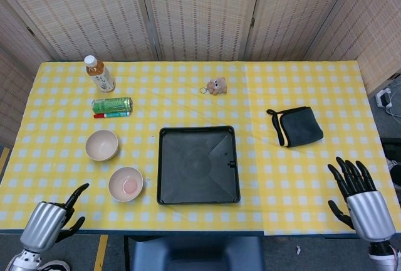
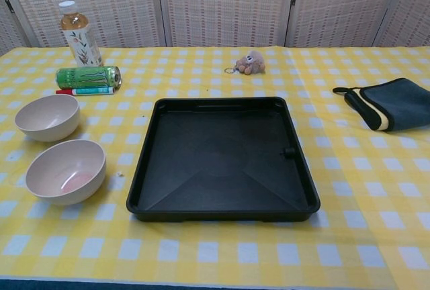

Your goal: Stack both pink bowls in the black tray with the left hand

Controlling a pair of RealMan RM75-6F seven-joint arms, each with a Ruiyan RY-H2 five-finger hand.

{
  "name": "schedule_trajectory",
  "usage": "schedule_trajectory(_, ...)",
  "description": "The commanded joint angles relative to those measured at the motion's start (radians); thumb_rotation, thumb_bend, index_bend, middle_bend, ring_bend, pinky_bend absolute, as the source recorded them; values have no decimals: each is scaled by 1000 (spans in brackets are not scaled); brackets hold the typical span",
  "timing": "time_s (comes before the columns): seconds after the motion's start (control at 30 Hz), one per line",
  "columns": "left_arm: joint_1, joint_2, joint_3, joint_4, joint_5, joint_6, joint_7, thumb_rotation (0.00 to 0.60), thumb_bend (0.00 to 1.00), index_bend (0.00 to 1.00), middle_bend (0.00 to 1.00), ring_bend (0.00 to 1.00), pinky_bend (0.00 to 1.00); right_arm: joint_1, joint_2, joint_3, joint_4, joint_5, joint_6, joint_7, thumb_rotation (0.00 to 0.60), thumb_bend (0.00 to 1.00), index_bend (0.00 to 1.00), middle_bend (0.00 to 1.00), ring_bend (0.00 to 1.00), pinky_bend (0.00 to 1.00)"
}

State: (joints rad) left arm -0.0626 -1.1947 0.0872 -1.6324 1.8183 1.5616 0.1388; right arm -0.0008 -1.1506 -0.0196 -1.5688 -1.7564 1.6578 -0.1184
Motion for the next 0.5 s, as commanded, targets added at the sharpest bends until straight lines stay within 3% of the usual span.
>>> schedule_trajectory(0.03, 12, -77, -41, 35, -19, 55, 33, 600, 336, 311, 1000, 1000, 1000, 5, -4, 9, 14, 3, 3, 17, 600, 315, 0, 0, 0, 0)
schedule_trajectory(0.13, 14, -113, -37, 57, -12, 64, 9, 600, 336, 376, 1000, 1000, 1000, 7, -2, 11, 15, 12, -4, 25, 600, 315, 0, 0, 0, 0)
schedule_trajectory(0.3, 0, -128, -16, 22, -48, -12, -2, 600, 336, 433, 1000, 1000, 1000, 2, -1, 9, 13, 7, 6, 27, 600, 315, 0, 0, 0, 0)
schedule_trajectory(0.5, -18, -163, -8, -4, -52, -69, 59, 600, 328, 462, 1000, 1000, 1000, 6, -1, 12, 9, 13, -2, 24, 600, 315, 0, 0, 0, 0)
